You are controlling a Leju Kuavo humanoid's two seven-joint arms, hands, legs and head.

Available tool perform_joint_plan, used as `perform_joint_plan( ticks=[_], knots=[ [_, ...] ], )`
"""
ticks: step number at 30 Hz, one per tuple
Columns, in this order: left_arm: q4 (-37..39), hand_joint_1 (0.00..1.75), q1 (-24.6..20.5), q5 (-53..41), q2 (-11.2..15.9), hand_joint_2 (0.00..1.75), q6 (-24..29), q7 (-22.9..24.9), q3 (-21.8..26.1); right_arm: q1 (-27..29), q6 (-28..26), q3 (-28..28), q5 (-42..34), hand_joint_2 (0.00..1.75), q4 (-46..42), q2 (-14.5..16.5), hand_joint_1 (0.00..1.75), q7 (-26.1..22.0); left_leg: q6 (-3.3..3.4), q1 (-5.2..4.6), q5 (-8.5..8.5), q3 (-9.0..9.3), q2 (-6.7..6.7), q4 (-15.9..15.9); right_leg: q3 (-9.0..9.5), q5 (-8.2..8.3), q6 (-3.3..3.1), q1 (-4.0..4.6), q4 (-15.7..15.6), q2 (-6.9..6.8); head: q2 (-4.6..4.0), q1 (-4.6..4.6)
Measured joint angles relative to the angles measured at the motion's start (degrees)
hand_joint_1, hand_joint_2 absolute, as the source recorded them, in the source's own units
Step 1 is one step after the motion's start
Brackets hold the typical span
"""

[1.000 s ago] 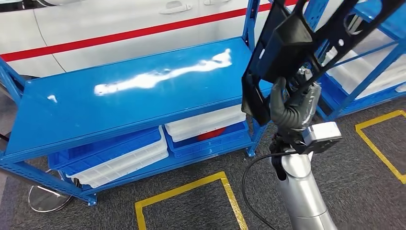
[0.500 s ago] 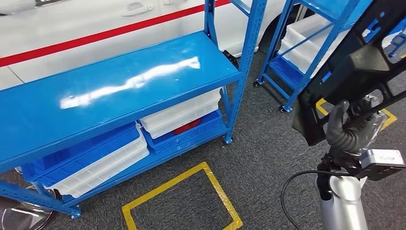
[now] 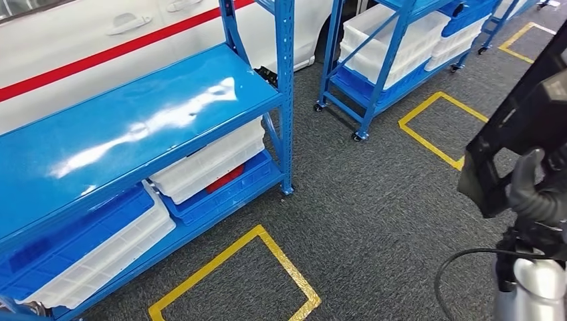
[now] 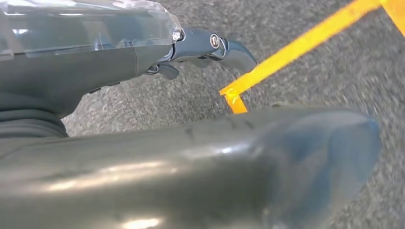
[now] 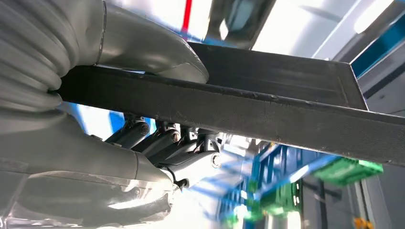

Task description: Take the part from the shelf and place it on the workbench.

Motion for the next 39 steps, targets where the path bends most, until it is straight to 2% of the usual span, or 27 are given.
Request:
perform_joint_plan(
  ticks=[2, 3, 5, 7, 9, 11, 12, 13, 15, 17, 18, 20, 21, 23, 25, 26, 27, 28, 29, 30, 32, 33, 34, 35, 36, 37, 39],
  knots=[
    [0.0, 0.0, 0.1, -0.6, 0.2, 0.0, -0.6, -0.4, -0.1, -0.8, 1.6, -2.8, 2.1, 1.75, 0.0, -2.8, 1.75, 2.4, 0.69, -0.15, 1.79, 2.84, -2.33, -5.8, -0.3, 0.41, 0.55, -0.21, 0.0, 1.45, 0.0, 0.01],
    [0.0, 0.0, 0.1, -0.9, 0.3, 0.0, -0.9, -0.7, -0.1, -1.4, 2.1, -3.9, 3.5, 1.75, 0.1, -4.6, 1.75, 3.8, 0.8, -0.23, 1.81, 3.39, -2.98, -7.0, -0.56, 0.7, 0.96, -0.51, -0.1, 2.17, 0.0, 0.02],
    [0.0, 0.0, -0.1, -1.5, 0.3, 0.0, -1.7, -1.6, -0.3, -2.6, 2.5, -5.5, 6.3, 1.75, 0.6, -9.1, 1.75, 6.5, 0.85, -0.3, 2.18, 3.8, -2.05, -8.2, -0.98, 1.24, 1.89, -0.99, -0.4, 3.36, 0.0, 0.02],
    [0.0, 0.0, -0.4, -1.9, 0.3, 0.0, -2.1, -2.3, -0.5, -4.2, 2.8, -6.9, 7.9, 1.75, 1.3, -13.6, 1.75, 8.4, 1.36, -0.22, 2.94, 4.13, -0.53, -9.7, -1.9, 0.23, 2.43, -0.85, 0.9, 1.53, 0.0, 0.02],
    [0.0, 0.0, -0.5, -2.1, 0.3, 0.0, -2.4, -2.8, -0.5, -6.0, 2.7, -7.7, 9.1, 1.75, 1.9, -16.6, 1.75, 9.4, 1.75, -0.3, 3.45, 4.15, 0.97, -10.4, -4.38, -2.98, 2.78, -0.62, 6.3, -1.71, 0.0, 0.03],
    [0.0, 0.0, -0.5, -2.4, 0.3, 0.0, -2.9, -3.5, -0.6, -6.4, 1.9, -7.9, 12.7, 1.75, 2.4, -18.9, 1.75, 10.4, 1.81, -0.41, 3.45, 4.04, 2.45, -10.3, -7.08, -5.52, 3.3, -0.85, 12.7, -2.91, 0.0, 0.04],
    [0.0, 0.0, -0.5, -2.6, 0.2, 0.0, -3.2, -3.8, -0.7, -6.0, 1.5, -8.0, 15.5, 1.75, 2.5, -20.0, 1.75, 11.1, 1.78, -0.41, 3.36, 4.03, 3.17, -10.2, -7.42, -5.49, 3.57, -1.03, 13.9, -3.16, 0.0, 0.04],
    [0.0, 0.0, -0.6, -2.8, 0.1, 0.0, -3.5, -4.0, -0.8, -5.3, 1.1, -8.1, 18.8, 1.75, 2.4, -21.0, 1.75, 11.7, 1.68, -0.37, 3.2, 4.02, 3.85, -10.0, -6.66, -4.48, 3.84, -1.21, 12.9, -3.47, 0.0, 0.04],
    [0.0, 0.0, -0.7, -3.3, -0.1, 0.0, -3.8, -3.9, -1.2, -3.4, 0.5, -8.6, 26.0, 1.75, 1.3, -22.5, 1.75, 12.7, 1.16, -0.26, 2.63, 3.99, 4.97, -9.4, -2.68, -1.52, 4.12, -1.35, 6.0, -5.25, 0.0, 0.04],
    [0.0, 0.0, -0.8, -3.6, -0.3, 0.0, -4.0, -3.7, -1.6, -1.5, 0.1, -8.8, 31.3, 1.75, -0.4, -23.0, 1.75, 13.2, 0.38, -0.5, 1.93, 3.89, 5.94, -8.5, 0.02, -0.18, 3.37, -1.02, 0.7, -6.74, 0.0, 0.03],
    [0.0, 0.0, -0.9, -3.7, -0.3, 0.0, -4.0, -3.6, -1.8, -0.8, 0.0, -8.9, 32.7, 1.75, -1.2, -23.0, 1.75, 13.4, 0.05, -0.68, 1.7, 3.88, 6.43, -8.3, 0.16, -0.37, 2.8, -0.79, 0.1, -6.86, 0.0, 0.03],
    [0.0, 0.0, -1.0, -3.8, -0.4, 0.0, -4.0, -3.6, -1.9, 0.4, 0.0, -9.0, 33.7, 1.75, -2.4, -23.1, 1.75, 13.7, -0.43, -0.83, 1.41, 3.98, 7.37, -8.2, -0.23, -0.25, 1.8, -0.73, 0.3, -5.51, 0.0, 0.02],
    [0.0, 0.0, -1.1, -3.9, -0.4, 0.0, -4.0, -3.6, -1.9, 0.7, -0.1, -9.1, 33.9, 1.75, -2.9, -23.2, 1.75, 13.9, -0.7, -0.73, 0.96, 3.92, 7.14, -7.9, -0.34, -0.17, 1.45, -0.79, 0.2, -4.96, 0.0, 0.02],
    [0.0, 0.0, -1.2, -4.0, -0.4, 0.0, -4.1, -3.6, -2.0, 1.0, -0.1, -9.2, 34.1, 1.75, -3.6, -23.4, 1.75, 14.0, -1.11, -0.46, -1.7, 2.55, 4.82, -4.3, -0.48, 0.05, 0.72, -0.95, 0.1, -3.92, 0.0, 0.01],
    [0.0, 0.0, -1.1, -4.0, -0.4, 0.0, -4.1, -3.6, -2.0, 1.1, -0.1, -9.3, 34.2, 1.75, -4.1, -23.5, 1.75, 14.0, -1.14, -0.33, -5.72, -0.83, 2.32, 3.4, -0.72, 0.22, 0.23, -0.75, 0.1, -2.83, 0.0, 0.0],
    [0.0, 0.0, -1.0, -4.0, -0.4, 0.0, -4.1, -3.6, -2.0, 1.2, -0.1, -9.3, 34.3, 1.75, -4.2, -23.5, 1.75, 14.0, -1.04, -0.33, -6.91, -2.46, 1.94, 6.8, -0.85, 0.31, 0.09, -0.59, 0.1, -2.19, 0.0, -0.01],
    [0.0, 0.0, -1.0, -4.0, -0.4, 0.0, -4.1, -3.6, -2.0, 1.3, 0.0, -9.3, 34.3, 1.75, -4.3, -23.5, 1.75, 14.0, -0.86, -0.35, -7.12, -3.45, 1.75, 8.8, -0.95, 0.41, -0.01, -0.42, 0.1, -1.47, 0.0, -0.01],
    [0.0, 0.0, -1.0, -4.0, -0.5, 0.0, -4.1, -3.6, -2.0, 1.3, 0.0, -9.3, 34.4, 1.75, -4.4, -23.5, 1.75, 14.0, -0.58, -0.39, -6.1, -3.34, 1.65, 8.3, -1.0, 0.49, -0.04, -0.27, 0.1, -0.73, 0.0, 0.0],
    [0.0, 0.0, -1.0, -4.0, -0.4, 0.0, -4.1, -3.5, -2.0, 1.4, 0.0, -9.3, 34.6, 1.75, -4.5, -23.5, 1.75, 14.0, -0.18, -0.47, -4.17, -2.23, 1.34, 5.8, -0.98, 0.58, -0.04, -0.12, 0.1, 0.04, 0.0, 0.0],
    [0.0, 0.0, -1.0, -4.1, -0.4, 0.0, -4.1, -3.4, -2.0, 1.4, 0.0, -9.3, 35.5, 1.75, -4.6, -23.6, 1.75, 13.9, 0.37, -0.59, -1.85, -0.42, 0.43, 1.7, -0.95, 0.67, -0.01, -0.05, 0.1, 0.77, 0.0, 0.01],
    [0.0, 0.0, -1.0, -4.1, -0.3, 0.0, -4.0, -2.8, -2.0, 1.5, 0.1, -9.2, 39.1, 1.75, -5.0, -24.0, 1.75, 13.9, 1.31, -0.71, 0.93, 2.61, -2.13, -5.2, -1.08, 0.97, 0.32, -0.05, 0.1, 2.13, 0.0, 0.0],
    [0.0, 0.0, -1.0, -4.1, -0.3, 0.0, -4.0, -2.4, -2.0, 1.8, 0.4, -9.0, 41.8, 1.75, -5.3, -24.6, 1.75, 13.9, 1.57, -0.77, 1.34, 3.31, -2.96, -6.9, -1.27, 1.2, 0.63, -0.26, 0.1, 2.81, 0.0, 0.01],
    [0.0, 0.0, -1.0, -4.1, -0.3, 0.0, -3.9, -2.1, -2.0, 2.2, 0.8, -8.8, 44.3, 1.75, -5.7, -25.4, 1.75, 13.9, 1.64, -0.85, 1.25, 3.46, -3.04, -7.4, -1.49, 1.46, 1.04, -0.49, 0.0, 3.53, 0.0, 0.0],
    [0.0, 0.0, -1.1, -4.0, -0.3, 0.0, -3.8, -1.8, -2.0, 2.8, 1.4, -8.6, 46.6, 1.75, -6.3, -26.5, 1.75, 14.0, 1.65, -0.96, 1.51, 3.63, -2.44, -7.9, -1.67, 1.76, 1.52, -0.7, -0.1, 4.28, 0.0, 0.01],
    [0.0, 0.0, -1.1, -3.8, -0.3, 0.0, -3.8, -1.7, -1.9, 3.5, 2.0, -8.4, 48.3, 1.75, -7.0, -27.6, 1.75, 14.2, 1.76, -0.97, 1.94, 3.84, -1.67, -8.4, -1.9, 1.86, 1.77, -0.83, -0.1, 4.08, 0.0, 0.02],
    [0.0, 0.0, -1.1, -3.7, -0.3, 0.0, -3.7, -1.7, -1.9, 4.0, 2.6, -8.2, 49.7, 1.75, -7.7, -28.7, 1.75, 14.4, 1.96, -0.94, 2.45, 4.07, -0.9, -9.1, -2.3, 1.41, 1.97, -0.76, 0.5, 2.92, 0.0, 0.03],
    [0.0, 0.0, -1.0, -3.4, -0.3, 0.0, -3.6, -1.8, -1.9, 4.7, 3.2, -7.5, 52.2, 1.75, -9.1, -30.3, 1.75, 14.8, 2.27, -0.83, 3.29, 4.29, 0.72, -10.2, -4.34, -1.55, 2.28, -0.63, 4.8, -0.84, 0.0, 0.03]
  ],
)
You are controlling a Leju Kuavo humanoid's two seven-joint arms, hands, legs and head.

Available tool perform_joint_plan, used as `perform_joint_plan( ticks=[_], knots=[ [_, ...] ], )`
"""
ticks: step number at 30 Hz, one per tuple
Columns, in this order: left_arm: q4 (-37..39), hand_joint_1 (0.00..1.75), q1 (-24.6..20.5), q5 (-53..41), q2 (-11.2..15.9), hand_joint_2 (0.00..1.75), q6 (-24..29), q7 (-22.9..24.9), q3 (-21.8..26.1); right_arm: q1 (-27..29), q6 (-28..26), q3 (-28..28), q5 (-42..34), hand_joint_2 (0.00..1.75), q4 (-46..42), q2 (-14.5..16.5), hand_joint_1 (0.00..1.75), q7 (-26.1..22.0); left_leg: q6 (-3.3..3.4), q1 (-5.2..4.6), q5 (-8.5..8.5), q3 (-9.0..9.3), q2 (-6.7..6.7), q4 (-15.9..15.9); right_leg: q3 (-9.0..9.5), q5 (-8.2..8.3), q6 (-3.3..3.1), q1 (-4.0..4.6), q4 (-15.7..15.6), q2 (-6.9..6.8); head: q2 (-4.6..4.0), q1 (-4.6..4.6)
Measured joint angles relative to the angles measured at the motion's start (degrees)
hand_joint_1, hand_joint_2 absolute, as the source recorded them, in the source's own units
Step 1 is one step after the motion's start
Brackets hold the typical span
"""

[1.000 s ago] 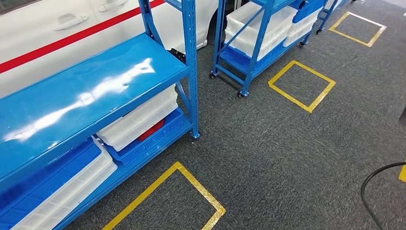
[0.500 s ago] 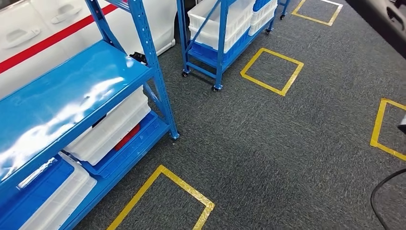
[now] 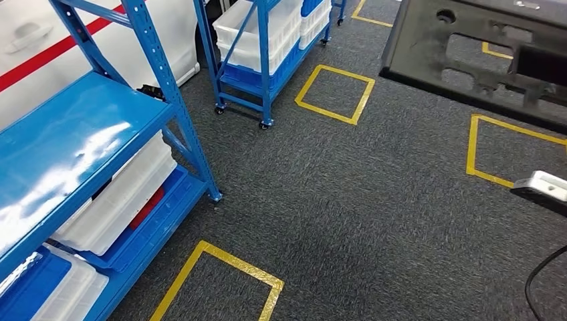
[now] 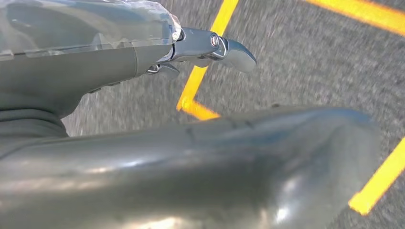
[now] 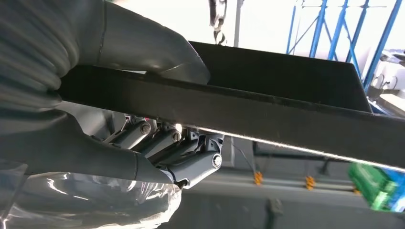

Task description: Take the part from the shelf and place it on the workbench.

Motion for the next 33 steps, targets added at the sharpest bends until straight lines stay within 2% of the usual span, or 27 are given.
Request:
perform_joint_plan(
  ticks=[1, 2, 3, 4, 5, 7, 8, 9, 11, 12, 14, 16, 17, 18, 19, 20, 21, 23, 24, 25, 27, 28, 29, 30, 31, 32, 33],
  knots=[
    [0.0, 0.0, 0.1, 0.1, 0.0, 0.0, 0.0, 0.0, 0.0, 0.1, 0.1, 0.6, 1.5, 1.75, -0.6, -0.5, 1.75, 0.2, 0.1, -0.02, 0.12, -0.09, 0.77, -0.1, -1.53, -2.02, 0.32, -0.01, 3.4, -1.37, 0.0, 0.01],
    [0.0, 0.0, 0.2, 0.2, 0.0, 0.0, 0.0, -0.1, 0.0, 0.2, 0.1, 1.4, 3.1, 1.75, -1.0, -0.9, 1.75, 0.5, 0.07, -0.02, 0.16, -0.22, 1.61, -0.1, -2.98, -3.62, 0.67, -0.18, 6.9, -2.0, 0.0, 0.0],
    [0.0, 0.0, 0.2, 0.3, 0.0, 0.0, 0.0, -0.2, 0.1, 0.1, 0.2, 2.5, 4.8, 1.75, -1.2, -1.3, 1.75, 0.9, 0.01, -0.02, 0.13, -0.33, 2.44, 0.0, -3.82, -4.32, 0.99, -0.42, 9.1, -2.31, 0.0, 0.02],
    [0.0, 0.0, 0.2, 0.4, 0.0, 0.0, -0.1, -0.5, 0.1, -0.3, 0.3, 3.8, 6.2, 1.75, -1.2, -1.8, 1.75, 1.4, -0.11, -0.01, 0.06, -0.41, 3.31, 0.1, -3.62, -3.95, 1.31, -0.69, 9.4, -2.58, 0.0, 0.03],
    [0.0, 0.0, 0.2, 0.4, 0.0, 0.0, -0.2, -0.7, 0.1, -1.0, 0.5, 5.2, 7.3, 1.75, -1.3, -2.3, 1.75, 1.9, -0.32, 0.03, -0.07, -0.47, 4.12, 0.2, -2.26, -2.67, 1.61, -0.94, 7.4, -2.97, 0.0, 0.03],
    [0.0, 0.0, 0.1, 0.4, -0.1, 0.0, -0.4, -1.2, 0.1, -2.5, 0.9, 7.8, 8.3, 1.75, -1.2, -3.2, 1.75, 2.9, -1.05, 0.05, -0.6, -0.57, 5.49, 0.9, 2.29, 0.22, 1.9, -1.07, 0.0, -4.93, 0.0, 0.02],
    [0.0, 0.0, 0.1, 0.3, -0.1, 0.0, -0.4, -1.4, 0.1, -3.0, 1.0, 8.7, 8.5, 1.75, -1.2, -3.6, 1.75, 3.3, -1.48, -0.02, -0.92, -0.62, 5.99, 1.3, 3.9, 0.96, 1.59, -0.91, -2.9, -5.68, 0.0, 0.02],
    [0.0, 0.0, 0.0, 0.2, -0.1, 0.0, -0.4, -1.5, 0.1, -3.3, 1.2, 9.4, 8.4, 1.75, -1.2, -3.9, 1.75, 3.8, -1.87, -0.11, -1.2, -0.61, 6.4, 1.6, 4.69, 1.14, 1.13, -0.69, -4.4, -6.14, 0.0, 0.01],
    [0.0, 0.0, -0.1, 0.0, -0.1, 0.0, -0.4, -1.6, 0.1, -3.5, 1.6, 9.9, 7.8, 1.75, -1.1, -4.4, 1.75, 4.4, -2.44, -0.23, -1.47, -0.51, 7.22, 1.9, 4.45, 1.03, 0.0, -0.39, -4.7, -5.36, 0.0, -0.01],
    [0.0, 0.0, -0.1, -0.1, -0.1, 0.0, -0.4, -1.5, 0.1, -3.3, 1.9, 9.9, 7.3, 1.75, -1.1, -4.6, 1.75, 4.6, -2.75, -0.11, -1.7, -0.5, 7.18, 2.0, 4.31, 1.08, -0.38, -0.4, -4.7, -4.85, 0.0, -0.03],
    [0.0, 0.0, -0.1, -0.3, 0.0, 0.0, -0.3, -1.3, 0.1, -3.0, 2.1, 9.5, 6.5, 1.75, -1.1, -4.9, 1.75, 4.9, -3.24, 0.26, -3.61, -1.39, 4.93, 4.3, 4.13, 1.29, -1.17, -0.44, -4.8, -3.84, 0.0, -0.04],
    [0.0, 0.0, 0.1, -0.5, 0.0, 0.0, -0.3, -1.1, 0.1, -2.4, 2.1, 9.1, 5.9, 1.75, -1.1, -5.0, 1.75, 5.0, -3.33, 0.49, -7.55, -4.35, 1.91, 11.1, 3.91, 1.48, -1.76, -0.24, -4.9, -2.78, 0.0, -0.04],
    [0.0, 0.0, 0.2, -0.6, 0.0, 0.0, -0.3, -1.0, 0.1, -1.8, 2.2, 8.8, 5.5, 1.75, -1.1, -5.0, 1.75, 5.0, -3.24, 0.51, -9.33, -6.28, 1.29, 15.2, 3.76, 1.56, -1.94, -0.05, -4.9, -2.11, 0.0, -0.04],
    [0.0, 0.0, 0.3, -0.6, 0.0, 0.0, -0.4, -0.9, 0.1, -1.2, 2.2, 8.6, 5.2, 1.75, -1.1, -4.9, 1.75, 5.0, -3.1, 0.5, -10.26, -7.74, 1.07, 18.3, 3.65, 1.63, -2.04, 0.14, -4.8, -1.4, 0.0, -0.04],
    [0.0, 0.0, 0.4, -0.7, 0.0, 0.0, -0.5, -0.9, 0.1, -0.4, 2.3, 8.2, 4.8, 1.75, -1.2, -4.9, 1.75, 4.9, -2.87, 0.47, -9.99, -8.31, 0.97, 19.3, 3.58, 1.69, -2.12, 0.32, -4.8, -0.61, 0.0, -0.04],
    [0.0, 0.0, 0.5, -0.7, 0.0, 0.0, -0.6, -0.9, 0.1, 0.3, 2.4, 7.7, 4.5, 1.75, -1.3, -4.7, 1.75, 4.9, -2.53, 0.41, -8.52, -7.73, 0.77, 17.9, 3.57, 1.74, -2.14, 0.47, -4.8, 0.21, 0.0, -0.04],
    [0.0, 0.0, 0.5, -0.7, 0.1, 0.0, -0.7, -0.9, 0.1, 0.9, 2.6, 7.1, 4.2, 1.75, -1.5, -4.6, 1.75, 4.9, -2.09, 0.3, -6.28, -6.24, 0.13, 14.5, 3.61, 1.78, -2.14, 0.56, -4.8, 1.0, 0.0, -0.04],
    [0.0, 0.0, 0.6, -0.8, 0.4, 0.0, -0.8, -0.9, 0.2, 1.9, 3.0, 6.1, 3.6, 1.75, -1.8, -4.4, 1.75, 4.8, -1.11, 0.17, -2.51, -2.9, -2.87, 6.8, 3.6, 1.94, -1.95, 0.58, -4.8, 2.53, 0.0, -0.04],
    [0.0, 0.0, 0.6, -0.8, 0.5, 0.0, -0.8, -0.9, 0.2, 2.3, 3.2, 5.6, 3.4, 1.75, -1.9, -4.2, 1.75, 4.8, -0.89, 0.1, -1.73, -1.86, -4.05, 4.4, 3.43, 2.1, -1.7, 0.45, -4.7, 3.27, 0.0, -0.04],
    [0.0, 0.0, 0.6, -0.8, 0.6, 0.0, -0.8, -0.9, 0.2, 2.8, 3.3, 5.1, 3.1, 1.75, -2.0, -4.1, 1.75, 4.8, -0.8, 0.05, -1.62, -1.39, -4.64, 3.2, 3.2, 2.33, -1.36, 0.24, -4.8, 4.03, 0.0, -0.04],
    [0.0, 0.0, 0.5, -0.8, 0.7, 0.0, -0.8, -0.8, 0.2, 4.0, 3.5, 4.2, 2.6, 1.75, -2.0, -3.9, 1.75, 4.7, -0.76, 0.03, -1.37, -0.98, -3.42, 2.1, 2.78, 2.85, -0.54, -0.13, -5.0, 5.31, 0.0, -0.03],
    [0.0, 0.0, 0.5, -0.8, 0.7, 0.0, -0.8, -0.8, 0.2, 4.4, 3.7, 3.7, 2.3, 1.75, -2.0, -3.9, 1.75, 4.6, -0.55, 0.06, -0.96, -0.71, -2.57, 1.5, 2.55, 2.81, -0.31, -0.14, -4.9, 4.58, 0.0, -0.03],
    [0.0, 0.0, 0.4, -0.8, 0.7, 0.0, -0.8, -0.8, 0.3, 4.5, 3.9, 3.2, 2.0, 1.75, -1.9, -3.9, 1.75, 4.6, -0.28, 0.09, -0.49, -0.45, -1.69, 0.8, 2.01, 2.12, -0.15, -0.04, -4.0, 3.03, 0.0, -0.03],
    [0.0, 0.0, 0.5, -0.8, 0.7, 0.0, -0.8, -0.8, 0.3, 4.3, 4.0, 2.8, 1.8, 1.75, -1.8, -3.9, 1.75, 4.5, -0.06, 0.11, -0.09, -0.26, -0.78, 0.2, 0.97, 0.71, -0.04, 0.06, -1.8, 1.03, 0.0, -0.02],
    [0.0, 0.0, 0.5, -0.8, 0.7, 0.0, -0.8, -0.8, 0.3, 4.2, 4.1, 2.7, 1.7, 1.75, -1.7, -3.8, 1.75, 4.5, 0.06, -0.02, 0.06, -0.23, 0.1, -0.1, -0.5, -1.16, 0.13, 0.09, 1.3, -0.89, 0.0, -0.02],
    [0.0, 0.0, 0.6, -0.8, 0.7, 0.0, -0.8, -0.8, 0.3, 4.0, 4.1, 2.6, 1.7, 1.75, -1.5, -3.8, 1.75, 4.5, 0.13, -0.08, 0.11, -0.32, 0.97, -0.1, -2.15, -3.04, 0.4, 0.0, 4.9, -1.83, 0.0, -0.02],
    [0.0, 0.0, 0.6, -0.8, 0.7, 0.0, -0.8, -0.7, 0.3, 4.0, 4.2, 2.6, 1.7, 1.75, -1.3, -3.7, 1.75, 4.5, 0.09, -0.1, 0.09, -0.42, 1.84, -0.1, -3.43, -4.22, 0.68, -0.17, 8.0, -2.21, 0.0, -0.01]
  ],
)
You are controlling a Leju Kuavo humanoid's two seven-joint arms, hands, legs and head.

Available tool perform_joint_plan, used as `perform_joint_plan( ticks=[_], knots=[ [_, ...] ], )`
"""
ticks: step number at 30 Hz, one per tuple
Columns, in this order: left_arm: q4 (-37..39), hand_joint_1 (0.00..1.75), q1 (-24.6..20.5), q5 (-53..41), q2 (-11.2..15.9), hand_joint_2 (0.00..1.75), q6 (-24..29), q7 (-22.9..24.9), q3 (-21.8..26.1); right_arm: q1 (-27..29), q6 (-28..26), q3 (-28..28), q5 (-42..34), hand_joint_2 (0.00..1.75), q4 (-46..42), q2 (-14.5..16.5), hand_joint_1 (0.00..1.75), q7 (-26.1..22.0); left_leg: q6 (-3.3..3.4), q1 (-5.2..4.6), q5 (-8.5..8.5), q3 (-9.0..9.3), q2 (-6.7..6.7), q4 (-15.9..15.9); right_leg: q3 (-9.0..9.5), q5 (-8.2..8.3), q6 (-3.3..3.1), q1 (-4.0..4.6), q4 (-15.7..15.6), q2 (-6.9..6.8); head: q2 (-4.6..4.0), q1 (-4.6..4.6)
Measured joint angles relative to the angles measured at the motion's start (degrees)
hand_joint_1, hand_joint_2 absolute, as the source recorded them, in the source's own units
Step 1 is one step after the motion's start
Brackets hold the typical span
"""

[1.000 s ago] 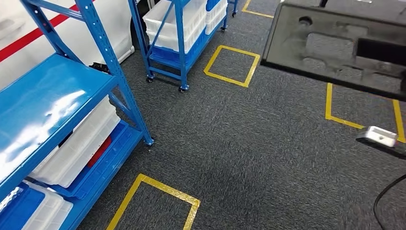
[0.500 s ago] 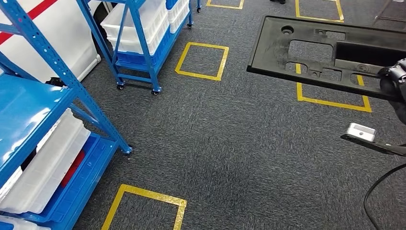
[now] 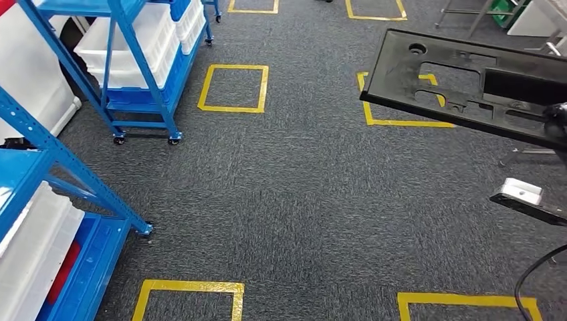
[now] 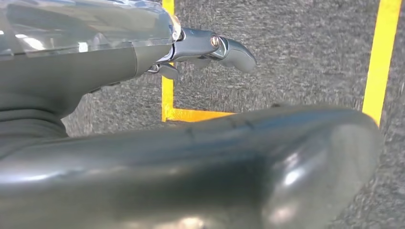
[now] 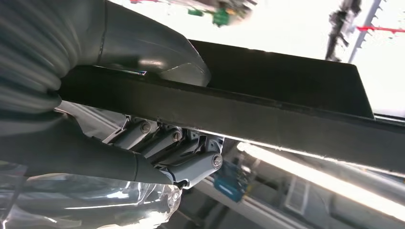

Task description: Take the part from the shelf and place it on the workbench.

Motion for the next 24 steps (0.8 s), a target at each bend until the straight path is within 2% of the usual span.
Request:
perform_joint_plan(
  ticks=[1, 2, 3, 5, 6, 7, 9, 10, 12, 14, 15, 16, 17, 18, 19, 21, 22, 23, 24],
  knots=[
    [0.0, 0.0, 0.0, 0.0, 0.0, 0.0, 0.0, 0.0, 0.0, 0.0, 0.0, 0.0, 0.0, 1.75, 0.2, 0.1, 1.75, 0.0, -0.08, -0.01, -0.05, -0.05, 0.84, 0.0, -0.38, -0.14, 0.27, -0.21, 1.3, -0.21, 0.0, 0.0],
    [0.0, 0.0, 0.0, 0.0, 0.0, 0.0, 0.0, 0.0, 0.1, 0.0, 0.1, 0.0, 0.0, 1.75, 0.3, 0.2, 1.75, 0.0, -0.21, 0.0, -0.14, -0.07, 1.63, 0.1, 0.38, 0.69, 0.52, -0.43, 0.4, -0.45, 0.0, 0.0],
    [0.0, 0.0, 0.0, 0.0, 0.0, 0.0, 0.0, 0.0, 0.1, 0.0, 0.1, 0.0, 0.0, 1.75, 0.4, 0.3, 1.75, 0.0, -0.43, 0.03, -0.31, -0.05, 2.36, 0.3, 2.34, 2.3, 0.75, -0.63, -2.7, -0.96, 0.0, 0.0],
    [0.0, 0.0, -0.1, -0.1, 0.0, 0.0, 0.0, 0.0, 0.1, 0.0, 0.0, 0.0, 0.0, 1.75, 0.5, 0.3, 1.75, 0.0, -1.16, -0.1, -0.89, 0.03, 3.57, 0.9, 6.71, 4.65, 0.81, -0.65, -10.2, -3.27, 0.0, -0.01],
    [0.0, 0.0, -0.1, -0.1, 0.1, 0.0, 0.0, 0.0, 0.1, 0.1, 0.0, -0.1, -0.1, 1.75, 0.6, 0.4, 1.75, 0.0, -1.57, -0.22, -1.21, 0.08, 4.02, 1.2, 7.97, 5.08, 0.48, -0.5, -12.4, -4.01, 0.0, -0.01],
    [0.0, 0.0, -0.1, -0.2, 0.1, 0.0, 0.0, 0.1, 0.1, 0.4, 0.0, -0.3, -0.3, 1.75, 0.7, 0.4, 1.75, -0.1, -1.94, -0.37, -1.48, 0.16, 4.48, 1.4, 8.33, 4.94, 0.04, -0.28, -13.2, -4.34, 0.0, -0.01],
    [0.0, 0.0, -0.3, -0.2, 0.2, 0.0, 0.0, 0.1, 0.1, 1.2, -0.1, -1.0, -0.8, 1.75, 0.8, 0.5, 1.75, -0.2, -2.51, -0.42, -1.84, 0.37, 5.41, 1.5, 8.11, 4.93, -0.91, -0.06, -13.0, -3.09, 0.0, -0.01],
    [0.0, 0.0, -0.3, -0.2, 0.1, 0.0, 0.0, 0.1, 0.1, 1.5, -0.1, -1.5, -1.0, 1.75, 0.8, 0.5, 1.75, -0.3, -2.81, -0.26, -2.24, 0.35, 5.24, 1.8, 8.03, 4.98, -1.27, -0.08, -13.0, -2.51, 0.0, -0.03],
    [0.0, 0.0, -0.3, 0.0, 0.1, 0.0, 0.0, 0.0, 0.2, 1.7, -0.1, -2.1, -1.1, 1.75, 0.8, 0.5, 1.75, -0.4, -3.19, 0.08, -4.61, -1.02, 2.92, 5.1, 7.91, 5.19, -2.07, -0.15, -13.2, -1.39, 0.0, -0.05],
    [0.0, 0.0, -0.2, 0.2, 0.1, 0.0, -0.1, -0.2, 0.3, 1.6, -0.2, -1.9, -1.0, 1.75, 1.0, 0.6, 1.75, -0.4, -3.16, 0.25, -8.47, -4.53, 0.05, 12.8, 7.79, 5.29, -2.58, 0.08, -13.2, -0.21, 0.0, -0.06],
    [0.0, 0.0, -0.2, 0.4, 0.1, 0.0, -0.2, -0.3, 0.4, 1.6, -0.3, -1.6, -0.8, 1.75, 1.1, 0.7, 1.75, -0.4, -3.05, 0.26, -9.78, -6.37, -0.52, 16.6, 7.74, 5.33, -2.72, 0.25, -13.2, 0.52, 0.0, -0.05],
    [0.0, 0.0, -0.1, 0.5, 0.1, 0.0, -0.3, -0.3, 0.5, 1.6, -0.3, -1.3, -0.6, 1.75, 1.2, 0.8, 1.75, -0.3, -2.87, 0.23, -10.11, -7.61, -0.78, 18.8, 7.72, 5.35, -2.81, 0.44, -13.2, 1.3, 0.0, -0.05],
    [0.0, 0.0, -0.1, 0.6, 0.1, 0.0, -0.4, -0.3, 0.7, 1.6, -0.3, -1.1, -0.5, 1.75, 1.3, 1.0, 1.75, -0.2, -2.6, 0.18, -9.28, -7.87, -0.92, 18.9, 7.73, 5.38, -2.85, 0.6, -13.1, 2.11, 0.0, -0.05],
    [0.0, 0.0, -0.1, 0.6, 0.1, 0.0, -0.5, -0.3, 0.8, 1.6, -0.4, -0.8, -0.3, 1.75, 1.4, 1.2, 1.75, -0.1, -2.23, 0.11, -7.38, -7.03, -1.23, 16.6, 7.78, 5.41, -2.88, 0.72, -13.1, 2.93, 0.0, -0.05],
    [0.0, 0.0, -0.1, 0.6, 0.2, 0.0, -0.6, -0.3, 1.0, 1.6, -0.5, -0.6, -0.1, 1.75, 1.4, 1.3, 1.75, -0.1, -1.78, -0.02, -4.93, -5.42, -2.14, 12.7, 7.83, 5.44, -2.86, 0.78, -13.1, 3.71, 0.0, -0.05],
    [0.0, 0.0, -0.1, 0.4, 0.3, 0.0, -0.6, -0.3, 1.2, 1.5, -0.5, -0.2, 0.4, 1.75, 1.5, 1.7, 1.75, 0.1, -1.07, -0.12, -1.67, -2.37, -4.87, 5.3, 7.75, 5.6, -2.62, 0.8, -13.1, 5.14, 0.0, -0.05],
    [0.0, 0.0, -0.1, 0.3, 0.3, 0.0, -0.7, -0.3, 1.2, 1.4, -0.5, 0.1, 0.7, 1.75, 1.6, 1.8, 1.75, 0.3, -0.93, -0.15, -1.15, -1.6, -5.78, 3.4, 7.55, 5.77, -2.34, 0.67, -13.1, 5.83, 0.0, -0.05],
    [0.0, 0.0, -0.2, 0.2, 0.4, 0.0, -0.7, -0.3, 1.2, 1.3, -0.5, 0.4, 1.0, 1.75, 1.7, 2.0, 1.75, 0.4, -0.91, -0.17, -1.23, -1.35, -5.93, 2.7, 7.3, 6.0, -1.97, 0.49, -13.2, 6.54, 0.0, -0.05],
    [0.0, 0.0, -0.3, 0.1, 0.4, 0.0, -0.7, -0.3, 1.2, 1.2, -0.5, 0.8, 1.3, 1.75, 1.8, 2.1, 1.75, 0.5, -0.87, -0.2, -1.05, -1.22, -5.32, 2.3, 7.08, 6.29, -1.52, 0.34, -13.4, 7.28, 0.0, -0.05]
  ],
)
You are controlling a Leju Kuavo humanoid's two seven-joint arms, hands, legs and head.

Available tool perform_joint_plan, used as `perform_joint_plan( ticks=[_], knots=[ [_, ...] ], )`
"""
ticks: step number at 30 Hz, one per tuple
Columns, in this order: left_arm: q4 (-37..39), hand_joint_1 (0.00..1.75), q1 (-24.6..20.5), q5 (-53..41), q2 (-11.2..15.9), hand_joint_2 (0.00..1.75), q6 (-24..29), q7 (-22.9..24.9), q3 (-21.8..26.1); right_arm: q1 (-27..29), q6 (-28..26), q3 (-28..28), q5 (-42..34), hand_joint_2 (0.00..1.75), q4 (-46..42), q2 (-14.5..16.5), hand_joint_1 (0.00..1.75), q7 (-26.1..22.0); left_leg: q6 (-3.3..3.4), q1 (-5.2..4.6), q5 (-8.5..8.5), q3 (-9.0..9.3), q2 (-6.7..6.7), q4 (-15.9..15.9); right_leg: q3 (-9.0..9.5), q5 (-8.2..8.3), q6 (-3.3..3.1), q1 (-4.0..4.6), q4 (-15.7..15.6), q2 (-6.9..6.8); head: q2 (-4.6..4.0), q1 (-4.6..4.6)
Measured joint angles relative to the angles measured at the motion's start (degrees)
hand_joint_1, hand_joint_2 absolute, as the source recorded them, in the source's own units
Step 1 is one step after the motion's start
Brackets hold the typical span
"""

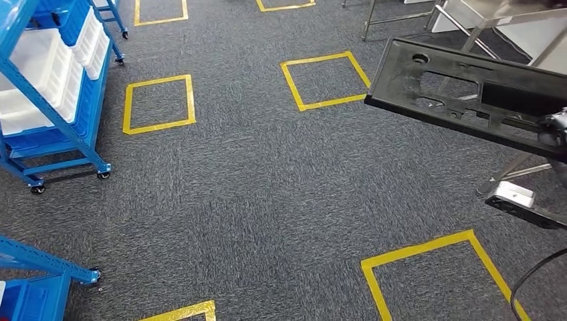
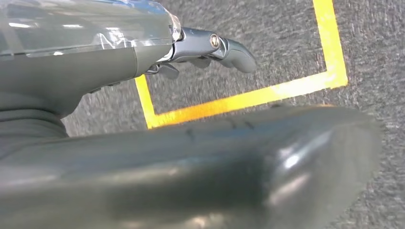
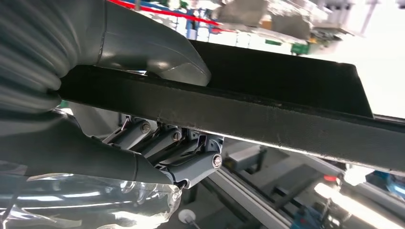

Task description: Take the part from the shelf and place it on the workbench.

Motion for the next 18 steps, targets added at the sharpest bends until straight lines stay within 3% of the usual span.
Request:
perform_joint_plan(
  ticks=[1, 2, 3, 5, 7, 8, 9, 10, 12, 13, 14, 16, 18],
  knots=[
    [0.0, 0.0, -0.1, 0.0, 0.0, 0.0, 0.0, 0.0, 0.0, 0.0, 0.0, 0.3, 0.2, 1.75, 0.1, 0.1, 1.75, 0.1, 0.12, 0.02, 0.36, 0.21, 0.76, -0.5, -0.19, 0.12, 0.3, -0.12, 0.0, -0.11, 0.0, 0.01],
    [0.0, 0.0, -0.2, -0.1, 0.0, 0.0, -0.1, 0.0, 0.0, -0.1, 0.0, 0.6, 0.4, 1.75, 0.2, 0.1, 1.75, 0.1, 0.37, 0.05, 0.81, 0.48, 1.52, -1.2, -0.5, -0.23, 0.55, -0.04, 0.4, -1.28, 0.0, 0.01],
    [0.0, 0.0, -0.2, -0.1, 0.0, 0.0, -0.1, 0.0, 0.0, -0.3, 0.0, 0.9, 0.4, 1.75, 0.3, 0.2, 1.75, 0.1, 0.6, 0.11, 1.24, 0.72, 2.33, -2.0, -1.18, -1.23, 0.79, 0.09, 1.8, -3.05, 0.0, 0.02],
    [0.0, 0.0, -0.2, -0.1, -0.1, 0.0, -0.2, 0.0, 0.1, -0.6, -0.1, 1.4, 0.5, 1.75, 0.5, 0.4, 1.75, 0.2, 0.86, 0.11, 1.6, 0.89, 3.82, -2.6, -3.91, -4.79, 1.3, 0.1, 7.8, -6.61, 0.0, 0.03],
    [0.0, 0.0, -0.1, -0.1, -0.1, 0.0, -0.3, 0.0, 0.1, -0.6, -0.1, 2.0, 0.8, 1.75, 0.8, 0.8, 1.75, 0.2, 0.79, 0.1, 1.54, 0.79, 5.39, -2.6, -6.55, -7.13, 1.94, -0.26, 13.8, -7.45, 0.0, 0.03],
    [0.0, 0.0, 0.0, -0.1, -0.1, 0.0, -0.3, 0.0, 0.1, -0.6, -0.2, 2.3, 1.0, 1.75, 0.9, 1.1, 1.75, 0.2, 0.69, 0.11, 1.46, 0.77, 6.17, -2.5, -6.63, -6.87, 2.21, -0.46, 14.3, -7.63, 0.0, 0.03],
    [0.0, 0.0, 0.0, -0.1, -0.1, 0.0, -0.3, -0.1, 0.1, -0.6, -0.2, 2.6, 1.3, 1.75, 1.0, 1.3, 1.75, 0.3, 0.53, 0.14, 1.34, 0.78, 6.91, -2.4, -5.49, -5.61, 2.43, -0.64, 12.5, -7.95, 0.0, 0.03],
    [0.0, 0.0, 0.0, -0.1, -0.1, 0.0, -0.4, -0.1, 0.1, -0.6, -0.2, 2.9, 1.5, 1.75, 1.1, 1.4, 1.75, 0.3, 0.29, 0.16, 1.15, 0.82, 7.61, -2.3, -3.21, -3.78, 2.63, -0.79, 8.6, -8.7, 0.0, 0.03],
    [0.0, 0.0, -0.1, 0.0, 0.0, 0.0, -0.4, -0.1, 0.1, -0.6, -0.3, 3.3, 1.8, 1.75, 1.1, 1.7, 1.75, 0.3, -0.4, -0.06, 0.57, 0.93, 8.74, -1.7, 0.8, -1.52, 2.27, -0.66, 1.6, -10.99, 0.0, 0.03],
    [0.0, 0.0, -0.1, 0.0, 0.0, 0.0, -0.4, -0.1, 0.2, -0.5, -0.3, 3.5, 1.9, 1.75, 1.1, 1.8, 1.75, 0.4, -0.77, -0.2, 0.27, 1.03, 9.23, -1.4, 1.75, -1.17, 1.88, -0.52, -0.1, -11.63, 0.0, 0.03],
    [0.0, 0.0, -0.2, 0.1, 0.0, 0.0, -0.4, -0.1, 0.2, -0.5, -0.3, 3.6, 1.9, 1.75, 1.2, 2.0, 1.75, 0.4, -1.09, -0.33, 0.04, 1.12, 9.69, -1.3, 1.75, -1.37, 1.38, -0.34, -0.3, -11.71, 0.0, 0.03],
    [0.0, 0.0, -0.3, 0.1, 0.0, 0.0, -0.4, 0.0, 0.2, -0.3, -0.4, 3.8, 2.0, 1.75, 1.2, 2.2, 1.75, 0.4, -1.7, -0.28, -0.43, 1.27, 10.41, -1.0, 1.49, -1.29, 0.65, -0.36, -0.3, -10.37, 0.0, 0.02],
    [0.0, 0.0, -0.4, 0.3, 0.0, 0.0, -0.3, 0.0, 0.3, -0.7, -0.4, 4.1, 2.1, 1.75, 1.1, 2.3, 1.75, 0.4, -2.21, 0.07, -2.27, 0.5, 8.27, 1.2, 1.39, -1.13, -0.15, -0.47, -0.3, -9.14, 0.0, 0.02]
  ],
)
